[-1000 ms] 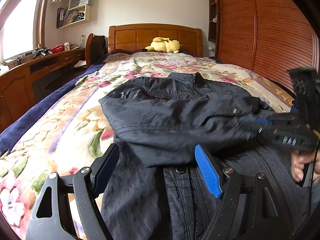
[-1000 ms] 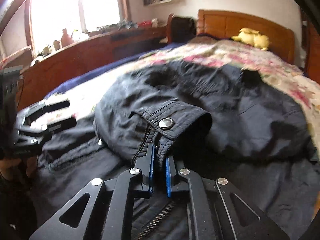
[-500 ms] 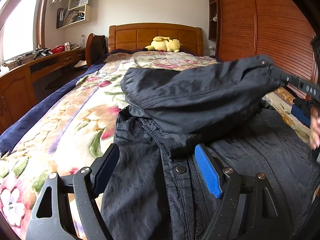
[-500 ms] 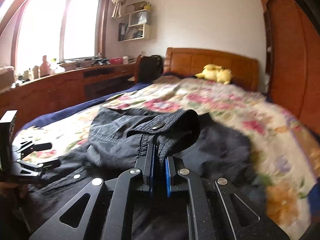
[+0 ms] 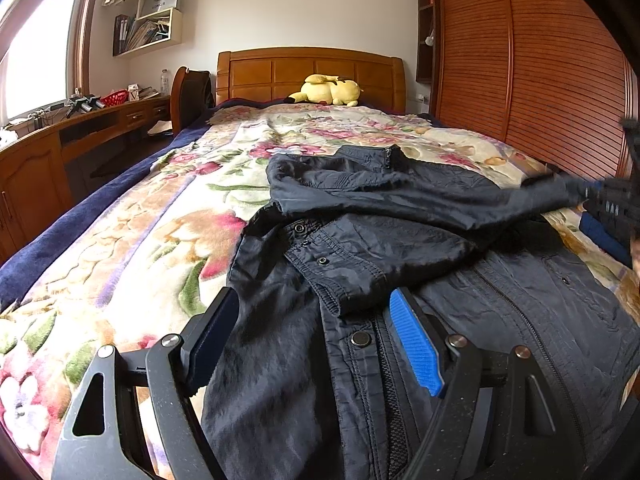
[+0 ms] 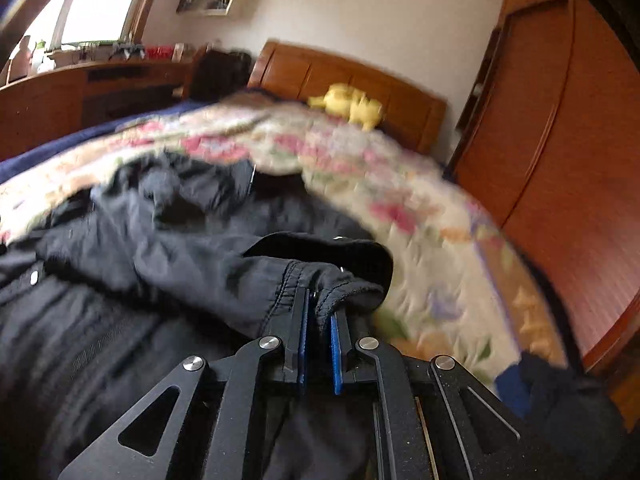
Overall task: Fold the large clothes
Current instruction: 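Lift the held hem and fold it toward the collar with the right gripper, then open the right gripper to release the hem and withdraw it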
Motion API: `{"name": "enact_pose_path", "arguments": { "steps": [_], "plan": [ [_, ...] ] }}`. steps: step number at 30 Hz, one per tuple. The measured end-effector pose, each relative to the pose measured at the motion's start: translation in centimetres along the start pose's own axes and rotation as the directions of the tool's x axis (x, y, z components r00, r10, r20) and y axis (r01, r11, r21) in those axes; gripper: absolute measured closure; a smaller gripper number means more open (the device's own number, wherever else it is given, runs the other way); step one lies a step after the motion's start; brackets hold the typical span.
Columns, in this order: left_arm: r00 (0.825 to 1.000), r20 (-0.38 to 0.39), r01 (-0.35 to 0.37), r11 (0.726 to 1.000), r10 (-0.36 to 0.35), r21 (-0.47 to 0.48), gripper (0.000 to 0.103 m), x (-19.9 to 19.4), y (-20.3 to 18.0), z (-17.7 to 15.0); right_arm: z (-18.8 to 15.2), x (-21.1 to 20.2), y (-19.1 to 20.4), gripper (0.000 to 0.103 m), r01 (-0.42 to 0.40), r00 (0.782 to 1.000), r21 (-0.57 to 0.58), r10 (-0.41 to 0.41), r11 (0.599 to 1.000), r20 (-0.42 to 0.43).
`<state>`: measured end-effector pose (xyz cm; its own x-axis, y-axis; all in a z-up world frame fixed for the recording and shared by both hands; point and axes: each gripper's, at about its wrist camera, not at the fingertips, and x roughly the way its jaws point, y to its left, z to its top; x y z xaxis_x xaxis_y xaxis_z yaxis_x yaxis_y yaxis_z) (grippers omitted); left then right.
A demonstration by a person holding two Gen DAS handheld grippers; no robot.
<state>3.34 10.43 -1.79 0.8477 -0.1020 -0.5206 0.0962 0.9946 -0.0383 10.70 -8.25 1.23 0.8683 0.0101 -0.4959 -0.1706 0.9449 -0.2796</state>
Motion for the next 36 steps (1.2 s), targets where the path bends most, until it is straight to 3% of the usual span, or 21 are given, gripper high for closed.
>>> {"name": "enact_pose_path", "arguments": {
  "steps": [5, 8, 10, 11, 14, 18, 28, 31, 33, 35, 36],
  "plan": [
    [1.0, -0.003, 0.01, 1.0, -0.01, -0.009, 0.024, 0.0, 0.3, 0.0, -2.6, 2.0, -0.7, 0.091, -0.05, 0.992, 0.021, 0.052, 0.999, -0.116],
    [1.0, -0.004, 0.016, 1.0, -0.016, -0.014, 0.024, 0.1, 0.4, 0.0, -3.0, 1.6, -0.9, 0.073, -0.036, 0.993, 0.004, 0.036, 0.999, -0.112],
    [1.0, -0.003, 0.021, 1.0, -0.021, -0.014, 0.024, 0.0, 0.5, 0.0, -3.0, 1.4, -1.5, 0.054, -0.057, 0.993, 0.031, 0.06, 0.998, -0.102],
    [1.0, -0.004, 0.022, 1.0, -0.022, -0.015, 0.024, 0.0, 0.5, 0.0, -2.9, 0.5, -1.3, 0.053, -0.072, 0.992, 0.054, 0.077, 0.996, -0.096],
    [1.0, -0.005, 0.029, 0.999, -0.029, -0.017, 0.024, 0.0, 0.6, 0.0, -3.1, -0.3, -3.2, 0.053, -0.103, 0.989, 0.112, 0.113, 0.988, -0.096],
    [1.0, -0.005, 0.027, 0.999, -0.027, -0.017, 0.024, 0.0, 0.5, 0.0, -3.4, 0.2, -3.8, 0.053, -0.088, 0.987, 0.126, 0.103, 0.988, -0.12],
    [0.999, -0.006, 0.038, 0.999, -0.039, -0.02, 0.024, -0.1, 0.8, -0.2, -2.4, 9.6, -6.6, 0.053, -0.077, 0.959, 0.223, 0.133, 0.972, -0.249],
    [0.999, -0.007, 0.04, 0.999, -0.04, -0.016, 0.024, -0.1, 0.7, -0.2, -2.6, 11.3, -7.3, 0.053, -0.046, 0.948, 0.254, 0.123, 0.966, -0.295],
    [0.999, -0.009, 0.041, 0.999, -0.041, -0.011, 0.024, -0.1, 0.7, -0.2, -2.5, 11.9, -7.3, 0.053, -0.069, 0.945, 0.281, 0.153, 0.957, -0.29],
    [0.999, -0.012, 0.038, 0.999, -0.038, -0.004, 0.024, 0.0, 0.4, -0.3, -2.5, 12.2, -6.9, 0.062, -0.072, 0.946, 0.253, 0.146, 0.965, -0.288],
    [0.999, -0.013, 0.035, 0.999, -0.035, 0.0, 0.024, 0.1, 0.3, -0.3, -2.5, 12.2, -6.5, 0.077, -0.086, 0.946, 0.234, 0.153, 0.968, -0.284]
  ]
}}
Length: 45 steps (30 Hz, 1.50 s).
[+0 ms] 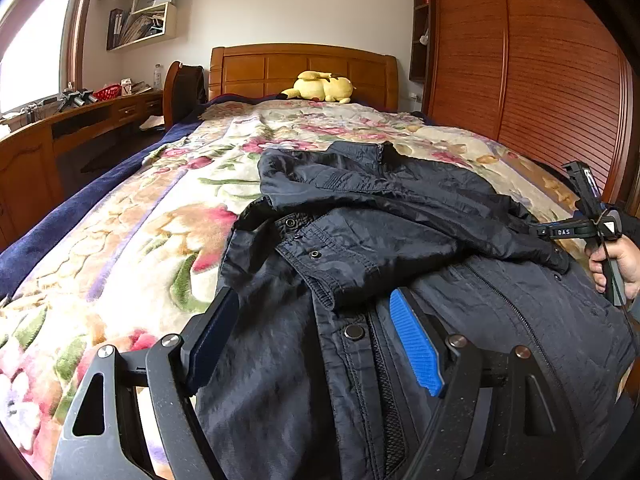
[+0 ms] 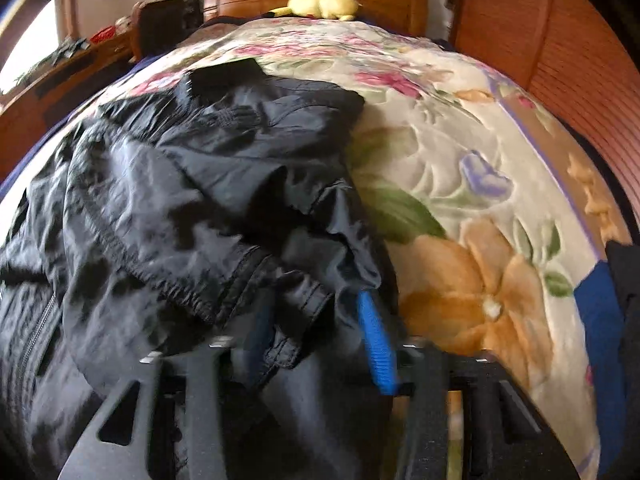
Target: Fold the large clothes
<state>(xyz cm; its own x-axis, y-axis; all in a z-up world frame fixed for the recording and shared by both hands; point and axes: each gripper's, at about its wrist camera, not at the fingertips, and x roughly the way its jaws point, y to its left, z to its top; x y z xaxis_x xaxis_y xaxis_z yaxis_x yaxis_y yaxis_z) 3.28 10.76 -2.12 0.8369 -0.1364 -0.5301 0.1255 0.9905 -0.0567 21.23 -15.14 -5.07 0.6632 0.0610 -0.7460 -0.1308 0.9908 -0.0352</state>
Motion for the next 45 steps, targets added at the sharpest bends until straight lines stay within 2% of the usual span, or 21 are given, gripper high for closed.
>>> {"name": "enact_pose_path", "arguments": {
  "steps": [2, 4, 7, 11, 15, 17, 20, 22, 24, 25, 31, 37, 45],
  "plan": [
    [1.0, 0.001, -0.003, 1.0, 0.003, 0.005, 0.024, 0.0, -0.1, 0.0, -0.5, -0.2, 0.5, 0.082, -0.008, 1.0, -0.042, 0.009, 0.999, 0.016],
    [1.0, 0.002, -0.003, 1.0, 0.003, 0.003, 0.024, 0.0, -0.1, 0.0, -0.8, -0.4, 0.9, 0.093, -0.033, 0.999, -0.07, 0.035, 0.997, 0.024],
    [1.0, 0.003, -0.002, 1.0, 0.002, -0.004, 0.024, -0.1, 0.0, 0.0, -1.2, -1.2, 0.8, 0.096, -0.014, 0.998, -0.093, 0.02, 0.996, 0.063],
    [1.0, 0.024, -0.003, 1.0, 0.004, -0.012, 0.024, -0.5, 0.1, 0.0, -0.8, -4.0, -0.2, 0.098, 0.116, 0.973, -0.008, -0.112, 0.993, 0.201],
    [0.999, 0.042, -0.004, 1.0, 0.005, -0.007, 0.024, -1.4, 0.2, 0.1, -0.4, -4.8, 0.0, 0.098, 0.118, 0.972, 0.023, -0.12, 0.993, 0.201],
    [0.999, 0.05, -0.01, 1.0, 0.01, 0.002, 0.024, -2.0, 0.1, 0.1, -0.8, -5.4, 0.3, 0.095, 0.124, 0.968, 0.021, -0.126, 0.992, 0.218],
    [0.999, 0.049, -0.01, 1.0, 0.009, 0.018, 0.024, -3.0, -0.3, -0.5, -2.0, -7.1, 0.6, 0.082, 0.104, 0.965, 0.03, -0.108, 0.994, 0.239],
    [0.999, 0.039, -0.005, 1.0, 0.004, 0.025, 0.024, -3.7, -0.7, -1.1, -3.2, -8.2, 0.7, 0.06, 0.064, 0.97, 0.026, -0.068, 0.998, 0.234],
    [0.999, 0.045, 0.007, 1.0, -0.008, 0.022, 0.024, -4.7, -0.9, -2.0, -4.5, -9.3, 0.5, 0.046, 0.024, 0.973, 0.016, -0.027, 1.0, 0.229],
    [0.999, 0.047, 0.014, 1.0, -0.015, 0.019, 0.024, -5.1, -1.1, -2.5, -5.3, -9.9, 0.3, 0.042, 0.013, 0.975, 0.012, -0.016, 1.0, 0.223],
    [0.999, 0.044, 0.007, 1.0, -0.008, 0.028, 0.024, -7.5, -2.0, -4.8, -10.6, -12.9, 0.4, 0.041, -0.031, 0.98, -0.011, 0.033, 0.999, 0.196],
    [0.999, 0.023, -0.045, 0.999, 0.045, 0.02, 0.024, -8.7, -1.4, -5.7, -14.5, -14.4, 1.1, 0.041, -0.048, 0.984, -0.079, 0.06, 0.996, 0.167],
    [0.994, 0.016, -0.11, 0.994, 0.11, 0.013, 0.024, -11.3, 0.7, -5.1, -16.6, -13.1, 1.0, 0.041, -0.047, 0.993, -0.099, 0.058, 0.994, 0.105]
  ]
}}
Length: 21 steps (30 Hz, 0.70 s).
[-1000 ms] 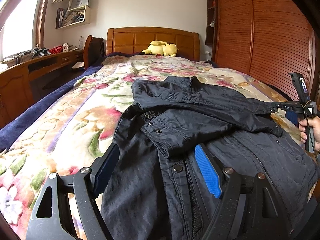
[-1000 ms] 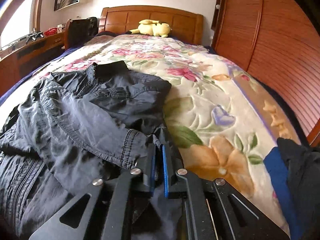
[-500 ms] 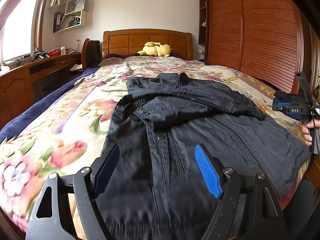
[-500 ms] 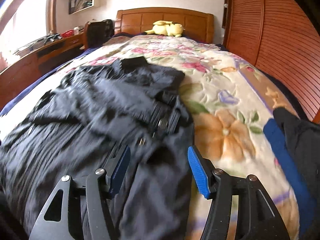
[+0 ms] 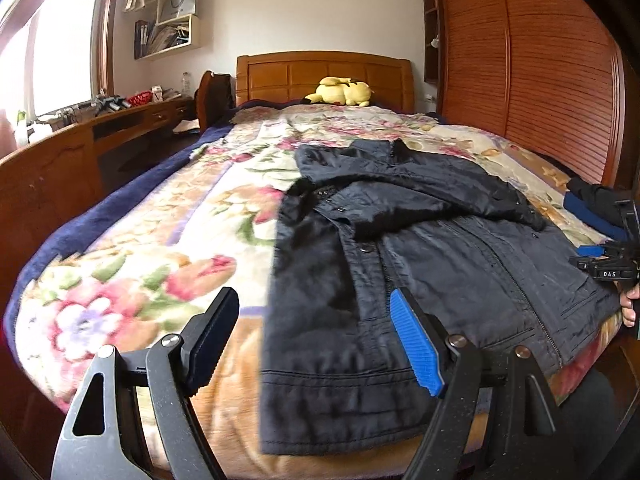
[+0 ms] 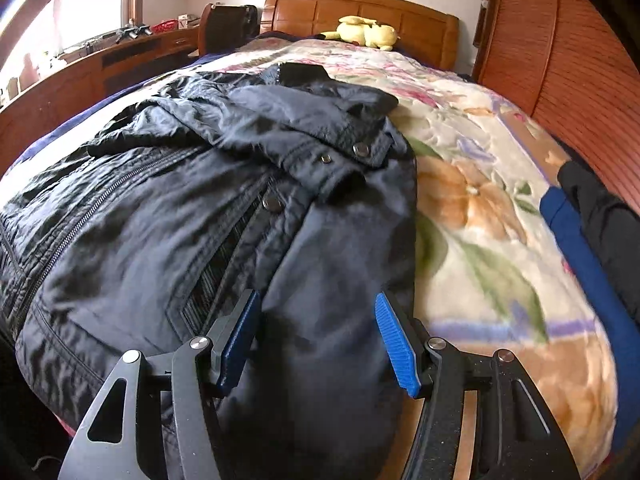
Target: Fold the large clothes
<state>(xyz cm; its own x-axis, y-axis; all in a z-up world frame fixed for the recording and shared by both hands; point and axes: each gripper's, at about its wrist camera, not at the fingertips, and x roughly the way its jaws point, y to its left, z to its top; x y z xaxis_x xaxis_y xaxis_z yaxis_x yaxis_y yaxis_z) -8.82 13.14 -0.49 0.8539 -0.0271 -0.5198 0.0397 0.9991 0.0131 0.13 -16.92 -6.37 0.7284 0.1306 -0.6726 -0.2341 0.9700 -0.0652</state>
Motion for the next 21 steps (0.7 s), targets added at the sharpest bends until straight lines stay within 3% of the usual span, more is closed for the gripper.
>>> {"name": "enact_pose_path", "arguments": {
  "steps": [6, 16, 21],
  "plan": [
    [0.999, -0.023, -0.032, 0.999, 0.032, 0.009, 0.024, -1.3, 1.8, 0.2, -0.3, 0.6, -1.5, 0.037, -0.054, 0.998, 0.049, 0.055, 0.997, -0.016],
    [0.994, -0.1, -0.031, 0.999, 0.033, 0.016, 0.024, -0.3, 3.4, -2.1, -0.6, 0.1, -1.2, 0.037, -0.035, 0.999, 0.033, 0.036, 0.999, -0.039],
    [0.993, -0.119, -0.015, 1.0, 0.015, 0.005, 0.034, 0.1, 4.0, -3.1, -0.9, -1.8, -1.1, 0.037, -0.029, 0.999, 0.018, 0.03, 0.999, -0.045]
  ]
}}
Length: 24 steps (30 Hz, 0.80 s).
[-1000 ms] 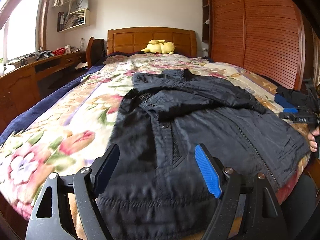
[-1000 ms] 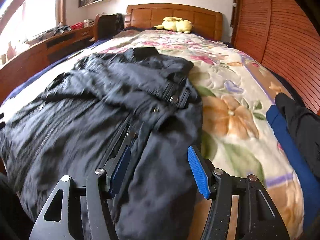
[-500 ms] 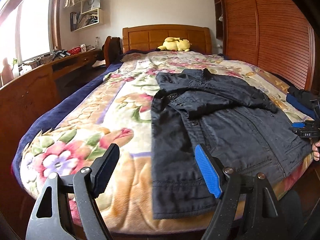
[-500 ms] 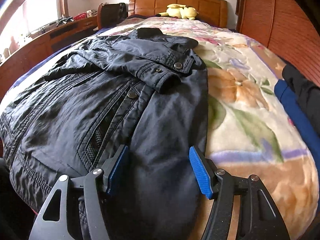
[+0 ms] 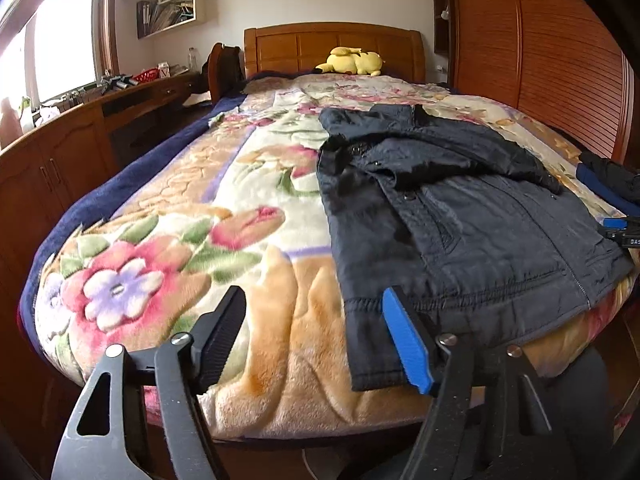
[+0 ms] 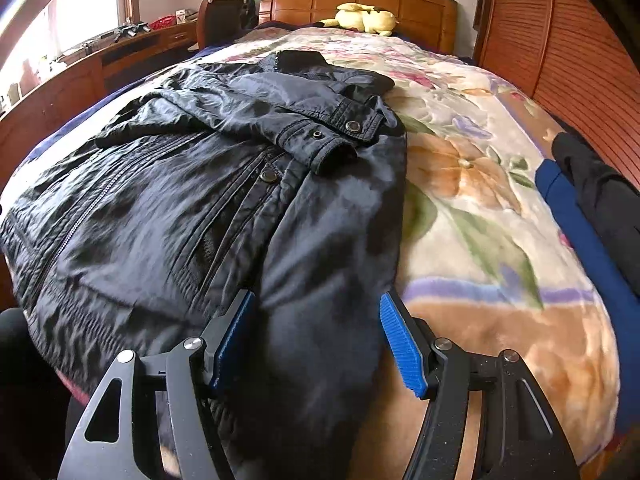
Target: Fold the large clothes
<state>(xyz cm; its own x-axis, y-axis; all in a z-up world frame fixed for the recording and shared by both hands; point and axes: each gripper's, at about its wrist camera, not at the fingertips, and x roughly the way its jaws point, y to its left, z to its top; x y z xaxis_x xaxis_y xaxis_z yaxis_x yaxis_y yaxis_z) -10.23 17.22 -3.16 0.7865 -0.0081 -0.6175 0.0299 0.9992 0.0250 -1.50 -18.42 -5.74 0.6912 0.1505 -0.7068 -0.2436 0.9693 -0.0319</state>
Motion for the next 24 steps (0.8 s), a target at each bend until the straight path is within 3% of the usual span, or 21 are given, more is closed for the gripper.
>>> {"name": "enact_pose_path", "arguments": {
  "steps": [10, 24],
  "plan": [
    [0.996, -0.033, 0.081, 0.995, -0.083, -0.064, 0.039, 0.7, 0.6, -1.6, -2.0, -3.2, 0.0, 0.037, -0.005, 1.0, -0.037, 0.005, 0.999, -0.002],
    [0.989, -0.046, 0.137, 0.99, -0.138, -0.041, 0.051, 1.2, -1.2, -2.5, -3.4, -3.9, -0.5, 0.037, -0.034, 0.999, -0.008, 0.034, 0.999, -0.005]
  ]
}}
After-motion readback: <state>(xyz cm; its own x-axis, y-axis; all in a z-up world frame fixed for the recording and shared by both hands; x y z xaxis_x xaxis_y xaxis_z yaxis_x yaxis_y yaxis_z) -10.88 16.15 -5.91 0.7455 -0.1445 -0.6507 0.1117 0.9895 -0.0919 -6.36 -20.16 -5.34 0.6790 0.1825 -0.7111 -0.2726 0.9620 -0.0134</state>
